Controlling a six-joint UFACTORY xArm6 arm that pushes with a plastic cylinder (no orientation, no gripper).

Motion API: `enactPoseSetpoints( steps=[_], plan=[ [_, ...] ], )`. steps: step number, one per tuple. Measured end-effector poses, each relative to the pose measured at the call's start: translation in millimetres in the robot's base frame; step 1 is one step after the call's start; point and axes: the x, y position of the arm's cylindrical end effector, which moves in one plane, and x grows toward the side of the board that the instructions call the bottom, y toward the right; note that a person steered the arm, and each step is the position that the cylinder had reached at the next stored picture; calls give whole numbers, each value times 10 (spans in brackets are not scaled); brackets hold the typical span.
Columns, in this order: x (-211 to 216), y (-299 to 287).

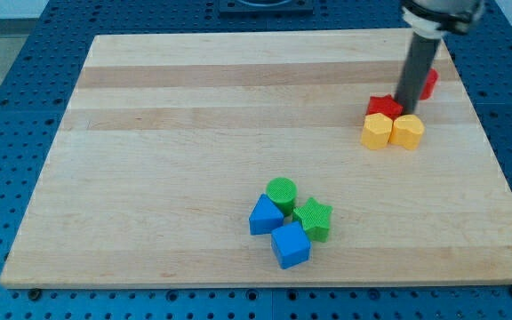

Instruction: Nudge the red circle a bit up

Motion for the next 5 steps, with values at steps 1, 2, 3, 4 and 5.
enactPoseSetpoints(
  steps=[1, 2, 3, 4, 5],
  plan=[
    [86, 395],
    [-116, 532],
    [-325, 505],
    [-561, 504],
    [-672, 351]
  ],
)
